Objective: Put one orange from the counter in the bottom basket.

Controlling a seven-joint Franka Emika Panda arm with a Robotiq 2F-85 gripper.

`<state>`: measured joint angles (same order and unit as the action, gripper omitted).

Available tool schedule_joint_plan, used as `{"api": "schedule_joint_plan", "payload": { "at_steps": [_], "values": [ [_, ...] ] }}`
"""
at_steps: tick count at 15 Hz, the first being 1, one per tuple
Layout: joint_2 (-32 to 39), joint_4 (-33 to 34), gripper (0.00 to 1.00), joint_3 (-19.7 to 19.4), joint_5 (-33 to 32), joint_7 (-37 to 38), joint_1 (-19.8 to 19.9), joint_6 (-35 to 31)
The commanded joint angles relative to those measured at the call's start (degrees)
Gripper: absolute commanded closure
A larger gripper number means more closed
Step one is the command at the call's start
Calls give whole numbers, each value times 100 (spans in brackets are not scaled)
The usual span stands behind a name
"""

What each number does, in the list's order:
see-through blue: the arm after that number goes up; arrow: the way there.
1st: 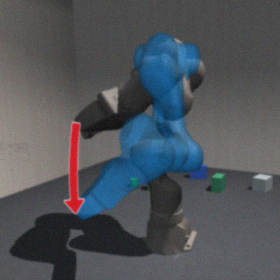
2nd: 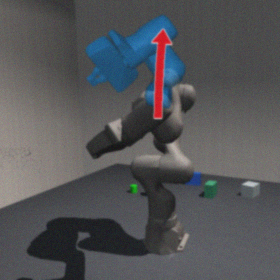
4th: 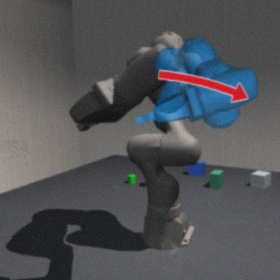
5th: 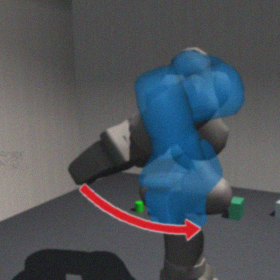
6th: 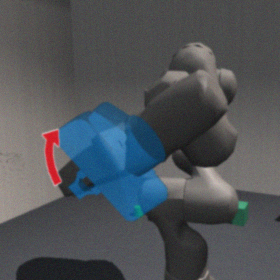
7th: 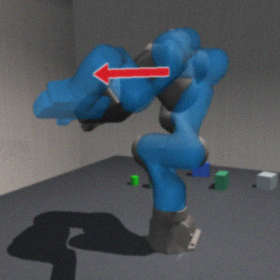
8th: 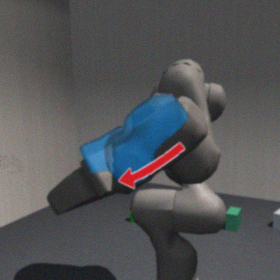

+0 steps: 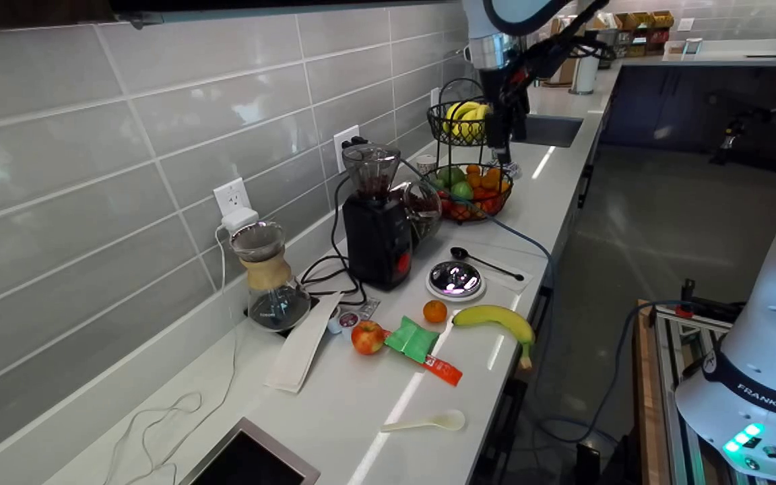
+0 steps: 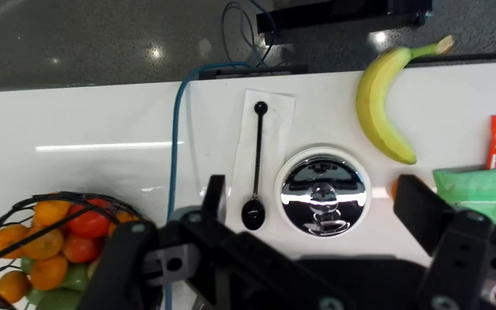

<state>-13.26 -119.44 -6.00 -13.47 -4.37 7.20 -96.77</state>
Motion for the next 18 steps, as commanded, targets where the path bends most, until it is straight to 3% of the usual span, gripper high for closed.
{"api": "schedule_joint_plan", "payload": {
  "at_steps": [1, 2, 3, 6, 15, 18],
  "values": [
    [-354, -871, 0, -24, 102, -535, -209, -1010],
    [-412, -1095, 0, -46, 87, -673, -237, -1414],
    [-79, -535, 0, 32, 28, -327, -194, -844],
    [-199, -896, 0, 17, 27, -521, -205, -1276],
    [-220, -972, 0, -11, 148, -737, -258, -1224],
    [-189, -1462, 0, 42, 358, -777, -360, -1377]
  ]
}}
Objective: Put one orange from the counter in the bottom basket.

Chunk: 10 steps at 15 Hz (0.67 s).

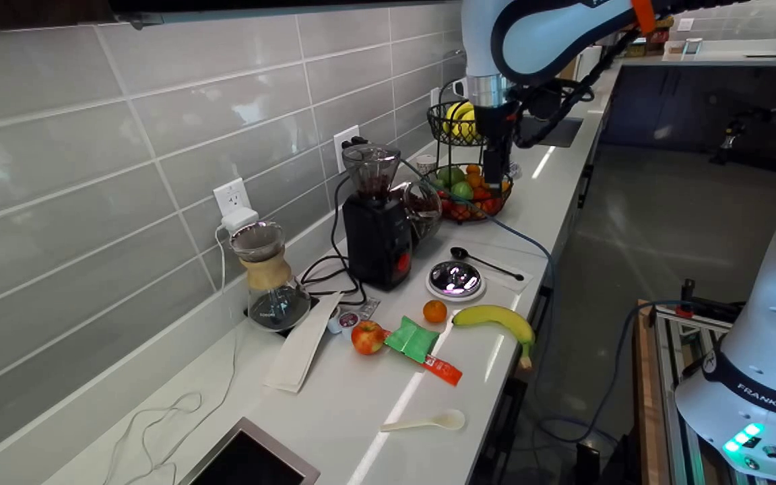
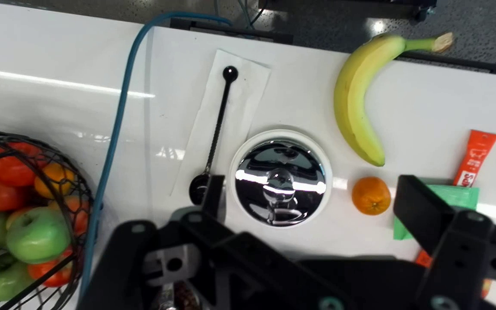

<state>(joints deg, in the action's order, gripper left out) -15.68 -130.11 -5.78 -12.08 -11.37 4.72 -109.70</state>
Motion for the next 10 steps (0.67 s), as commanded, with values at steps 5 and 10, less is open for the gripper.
{"api": "schedule_joint_plan", "payload": {
  "at_steps": [5, 10],
  "values": [
    [-85, -1619, 0, 58, 505, -146, -261, -1539],
    [470, -2159, 0, 90, 1096, -553, -502, -3164]
  ]
}}
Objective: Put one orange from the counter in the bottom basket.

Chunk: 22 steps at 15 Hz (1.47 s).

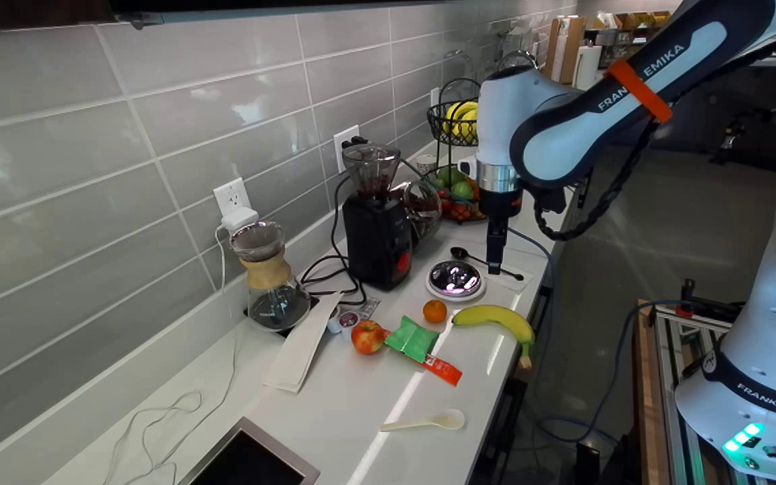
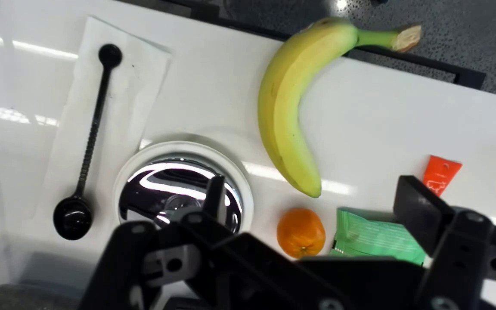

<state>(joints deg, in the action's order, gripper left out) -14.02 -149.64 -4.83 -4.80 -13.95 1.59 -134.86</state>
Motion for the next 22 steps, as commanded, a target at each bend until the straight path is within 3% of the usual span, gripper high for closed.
{"api": "schedule_joint_plan", "payload": {
  "at_steps": [1, 3, 4, 9, 14, 18, 22],
  "values": [
    [447, -251, 0, 52, 385, -287, -237, -923],
    [786, -155, 0, 110, 454, -440, -334, -891],
    [427, -243, 0, 112, 277, -228, -210, -810],
    [742, -169, 0, 184, 317, -304, -265, -810],
    [1258, -383, 0, 261, 639, -542, -376, -2437],
    [1762, -321, 0, 398, 787, -599, -345, -3374],
    [2240, 3, 0, 920, 2775, -1476, -230, -3725]
  ]
}}
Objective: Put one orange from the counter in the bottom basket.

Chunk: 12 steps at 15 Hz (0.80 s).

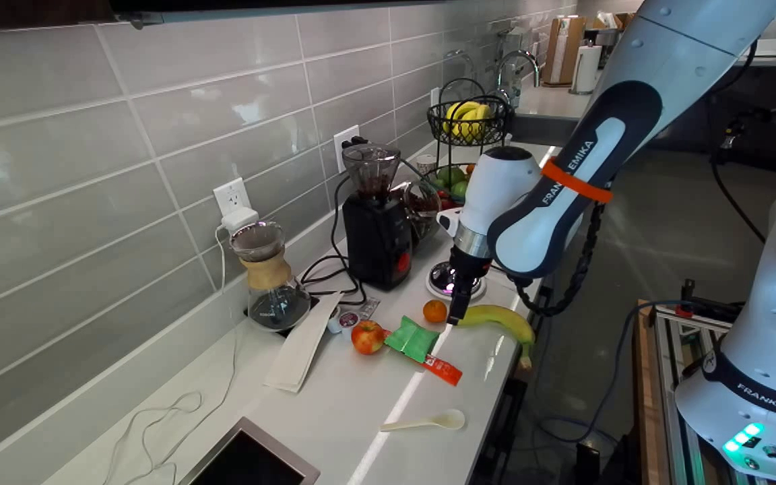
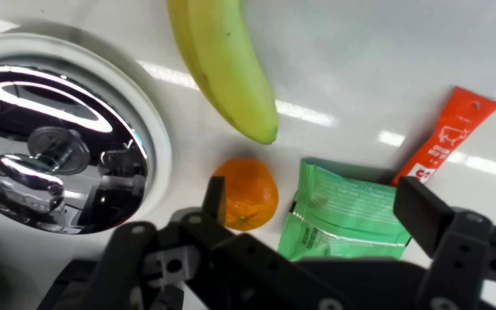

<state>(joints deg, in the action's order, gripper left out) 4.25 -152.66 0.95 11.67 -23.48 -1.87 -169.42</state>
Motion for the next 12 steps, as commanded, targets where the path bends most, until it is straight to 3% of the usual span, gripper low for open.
{"api": "schedule_joint_plan", "payload": {
  "at_steps": [1, 3, 6, 8, 12],
  "values": [
    [493, 388, 0, 452, 1458, -585, 167, -370],
    [621, 522, 0, 571, 1795, -685, 236, -646],
    [789, 635, 0, 626, 1801, -761, 325, -1024],
    [985, 651, 0, 334, 1448, -626, 212, -1101],
    [1236, 738, 0, 113, 1382, -587, 176, -977]
  ]
}}
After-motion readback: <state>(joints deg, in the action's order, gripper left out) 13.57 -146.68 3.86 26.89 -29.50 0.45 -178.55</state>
